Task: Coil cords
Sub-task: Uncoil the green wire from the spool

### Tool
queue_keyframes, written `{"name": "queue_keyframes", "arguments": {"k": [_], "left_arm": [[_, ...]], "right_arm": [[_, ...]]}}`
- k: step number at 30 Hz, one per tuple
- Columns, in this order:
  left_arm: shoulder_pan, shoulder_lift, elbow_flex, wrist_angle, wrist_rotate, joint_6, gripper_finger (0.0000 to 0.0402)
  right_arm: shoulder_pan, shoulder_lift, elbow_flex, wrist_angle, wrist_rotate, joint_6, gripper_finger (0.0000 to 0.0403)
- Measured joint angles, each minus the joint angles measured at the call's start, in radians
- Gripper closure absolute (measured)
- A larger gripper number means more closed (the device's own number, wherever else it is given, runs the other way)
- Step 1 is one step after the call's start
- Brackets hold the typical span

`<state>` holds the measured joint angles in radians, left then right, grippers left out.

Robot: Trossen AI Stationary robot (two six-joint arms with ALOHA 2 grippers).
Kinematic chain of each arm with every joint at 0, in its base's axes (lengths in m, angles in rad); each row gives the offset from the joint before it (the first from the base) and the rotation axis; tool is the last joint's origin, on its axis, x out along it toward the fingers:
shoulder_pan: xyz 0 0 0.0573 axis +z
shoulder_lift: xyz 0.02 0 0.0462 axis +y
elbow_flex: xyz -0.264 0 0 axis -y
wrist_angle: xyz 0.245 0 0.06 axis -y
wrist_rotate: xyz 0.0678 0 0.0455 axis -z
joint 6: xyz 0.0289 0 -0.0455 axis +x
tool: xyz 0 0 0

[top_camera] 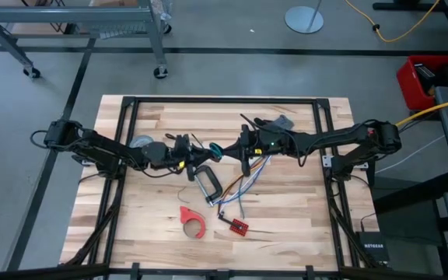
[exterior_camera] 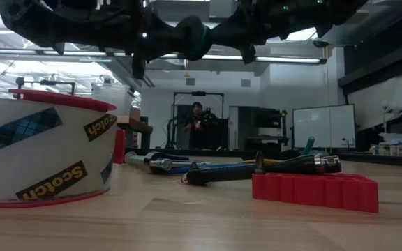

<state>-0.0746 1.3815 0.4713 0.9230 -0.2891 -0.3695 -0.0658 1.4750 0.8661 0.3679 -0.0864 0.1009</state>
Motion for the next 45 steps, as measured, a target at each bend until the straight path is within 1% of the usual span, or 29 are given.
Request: {"name": "queue_keyframes", "arguments": {"k": [2,6,11,16,19,22,26,31,36,39,45], "left_arm": [[0.0,0.0,0.0,0.003,0.001,0.004,0.0349],[0.004,0.0,0.0,0.0,0.027,0.007,0.0323],[0.017,-0.006,0.002,0.013,0.039,0.01,0.0297],[0.033,-0.048,0.002,-0.001,0.036,0.012,0.0278],[0.038,-0.085,0.002,-0.004,0.025,0.06,0.027],[0.038,-0.134,0.002,-0.013,0.02,0.116,0.0265],[0.038,-0.209,0.002,-0.072,0.017,0.15,0.0263],[0.038,-0.29,0.002,-0.194,0.017,0.167,0.0263],[0.038,-0.325,0.002,-0.304,0.017,0.18,0.0263],[0.038,-0.329,0.002,-0.332,0.018,0.237,0.0263],[0.014,-0.329,0.002,-0.34,0.019,0.432,0.0263]], "right_arm": [[0.0,0.0,0.0,0.009,0.001,0.0,0.0385],[0.0,-0.005,0.0,0.027,0.007,-0.015,0.0397],[-0.001,-0.025,0.0,0.025,0.016,-0.031,0.0399],[-0.001,-0.035,0.001,0.03,0.021,-0.032,0.04],[-0.001,-0.042,0.001,0.023,0.06,-0.042,0.04],[0.0,-0.055,0.001,0.001,0.087,-0.059,0.0401],[0.0,-0.095,0.0,-0.025,0.126,-0.087,0.0401],[0.0,-0.139,0.0,-0.029,0.129,-0.103,0.0402],[0.0,-0.166,0.0,-0.024,0.13,-0.108,0.0402],[0.0,-0.166,0.0,-0.026,0.13,-0.108,0.0402],[0.0,-0.17,0.0,-0.029,0.134,-0.108,0.0403]]}}
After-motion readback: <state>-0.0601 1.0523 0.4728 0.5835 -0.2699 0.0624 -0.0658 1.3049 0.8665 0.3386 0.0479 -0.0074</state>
